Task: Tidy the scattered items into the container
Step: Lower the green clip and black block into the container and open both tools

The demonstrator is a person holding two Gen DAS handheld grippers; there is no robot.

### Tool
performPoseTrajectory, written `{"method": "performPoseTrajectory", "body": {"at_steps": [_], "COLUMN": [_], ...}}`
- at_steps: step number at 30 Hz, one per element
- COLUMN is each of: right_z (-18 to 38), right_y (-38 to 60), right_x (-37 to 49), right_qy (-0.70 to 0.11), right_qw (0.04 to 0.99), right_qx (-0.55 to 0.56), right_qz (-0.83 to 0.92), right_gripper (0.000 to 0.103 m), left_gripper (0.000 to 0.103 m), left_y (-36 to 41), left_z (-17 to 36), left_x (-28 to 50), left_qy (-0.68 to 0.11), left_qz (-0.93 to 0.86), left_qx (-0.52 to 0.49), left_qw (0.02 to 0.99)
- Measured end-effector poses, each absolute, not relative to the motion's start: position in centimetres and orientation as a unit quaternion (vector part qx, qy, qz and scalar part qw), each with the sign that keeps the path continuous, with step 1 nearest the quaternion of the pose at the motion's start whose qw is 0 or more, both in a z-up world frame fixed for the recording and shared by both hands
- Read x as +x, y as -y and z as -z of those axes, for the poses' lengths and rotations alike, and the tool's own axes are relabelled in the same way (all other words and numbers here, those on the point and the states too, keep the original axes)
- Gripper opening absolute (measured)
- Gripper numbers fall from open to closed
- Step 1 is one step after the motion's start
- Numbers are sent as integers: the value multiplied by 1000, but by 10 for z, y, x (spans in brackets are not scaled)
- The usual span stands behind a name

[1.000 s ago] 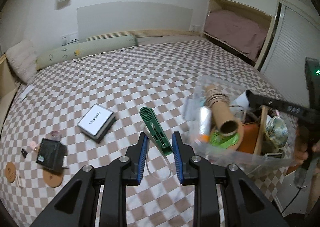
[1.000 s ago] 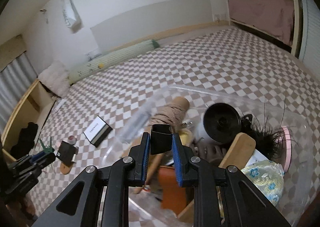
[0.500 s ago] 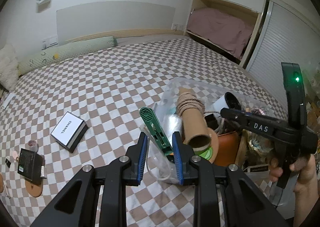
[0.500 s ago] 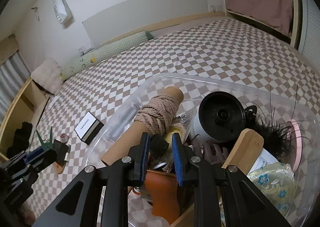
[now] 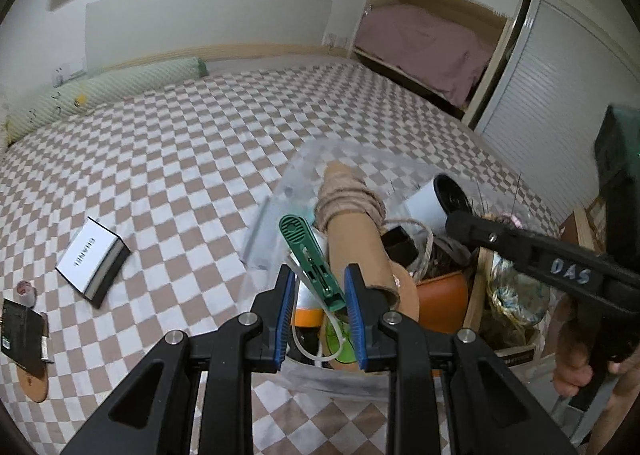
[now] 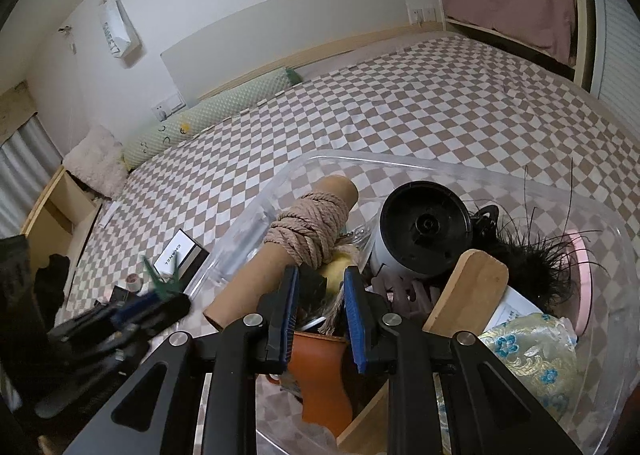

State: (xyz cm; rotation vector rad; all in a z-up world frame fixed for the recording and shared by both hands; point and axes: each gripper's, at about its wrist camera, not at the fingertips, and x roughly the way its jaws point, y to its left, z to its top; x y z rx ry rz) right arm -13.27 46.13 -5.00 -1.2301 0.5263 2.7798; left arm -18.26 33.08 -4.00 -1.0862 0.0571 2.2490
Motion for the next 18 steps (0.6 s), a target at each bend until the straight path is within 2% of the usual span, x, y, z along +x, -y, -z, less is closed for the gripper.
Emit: {"method": "performPoseTrajectory", "body": {"at_steps": [4, 6, 8, 9, 18], "right_z": [48, 49, 50, 51, 48], "right_y": [-459, -458, -459, -459, -469], "right_x": [-129, -127, -128, -128, -120], "right_qy": [-170, -169, -170, -170, -174], "right_qw": [31, 34, 35, 36, 47], "right_qx": [-397, -398, -401, -402, -406], "right_qz": [-902, -901, -900, -899, -896], "right_gripper": [23, 23, 23, 23, 23], "left_gripper": [28, 34, 53, 55, 55], "left_y": [-335, -333, -331, -330, -338], "left_z": [43, 42, 43, 43, 40], "left_x": [-183, -184, -184, -184, -172], "left_qy": [-33, -26, -25, -23, -41], "left_qz": [-853, -851, -851, -850, -849], "left_qx": [-416, -420, -422, -424, -420], "left_qw": [314, 314, 312, 313, 320]}}
